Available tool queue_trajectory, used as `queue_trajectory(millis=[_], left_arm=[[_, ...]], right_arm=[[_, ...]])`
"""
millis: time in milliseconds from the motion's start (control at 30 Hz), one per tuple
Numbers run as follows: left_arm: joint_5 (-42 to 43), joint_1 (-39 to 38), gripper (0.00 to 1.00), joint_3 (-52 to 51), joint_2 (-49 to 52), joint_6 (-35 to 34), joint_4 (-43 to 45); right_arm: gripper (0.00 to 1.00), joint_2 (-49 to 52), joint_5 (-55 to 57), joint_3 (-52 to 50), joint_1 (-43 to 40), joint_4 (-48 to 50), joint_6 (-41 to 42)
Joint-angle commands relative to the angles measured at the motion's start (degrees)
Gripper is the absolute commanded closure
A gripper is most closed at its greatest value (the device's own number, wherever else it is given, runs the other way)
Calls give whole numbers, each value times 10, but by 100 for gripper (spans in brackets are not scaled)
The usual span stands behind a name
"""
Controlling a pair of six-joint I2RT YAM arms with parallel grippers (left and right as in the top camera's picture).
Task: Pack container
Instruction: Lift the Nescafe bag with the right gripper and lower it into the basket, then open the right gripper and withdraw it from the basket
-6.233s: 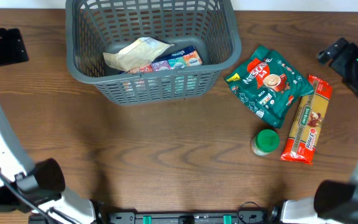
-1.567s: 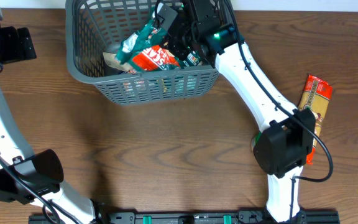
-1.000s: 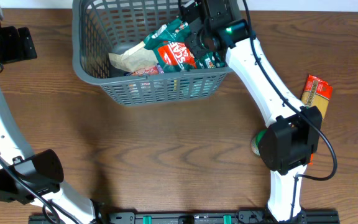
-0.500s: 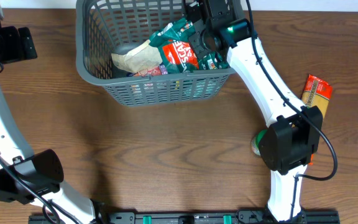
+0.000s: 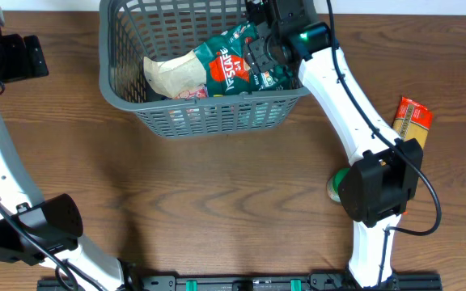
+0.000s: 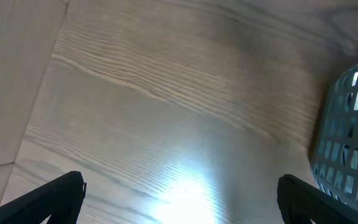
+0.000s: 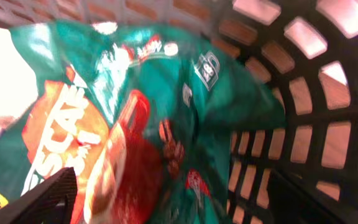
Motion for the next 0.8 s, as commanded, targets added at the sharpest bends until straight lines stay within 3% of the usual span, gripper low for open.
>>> queue_trajectory(millis=[0,233,300,333,467,633,767], left_arm=[[1,-1,1,3,6,-1,-4],[2,-1,1,3,6,-1,-4],[1,-1,1,3,6,-1,-4],[1,-1,1,3,6,-1,-4],[2,-1,1,3,6,-1,-4],[2,-1,1,3,6,-1,-4],[2,-1,2,3,6,-1,-4]], right_arm=[[18,-20,-56,19,-3,21,2],[15,-24,-145,144,1,-20,2],[1,-27,-127,196,-6,-49,3],[1,-29,-105,224,-13,-67,16],[1,-30,-5,330,-67,-167,124],[1,-39,61,434,-205,-386,316],[1,-44,58,452,-320,-497,370]])
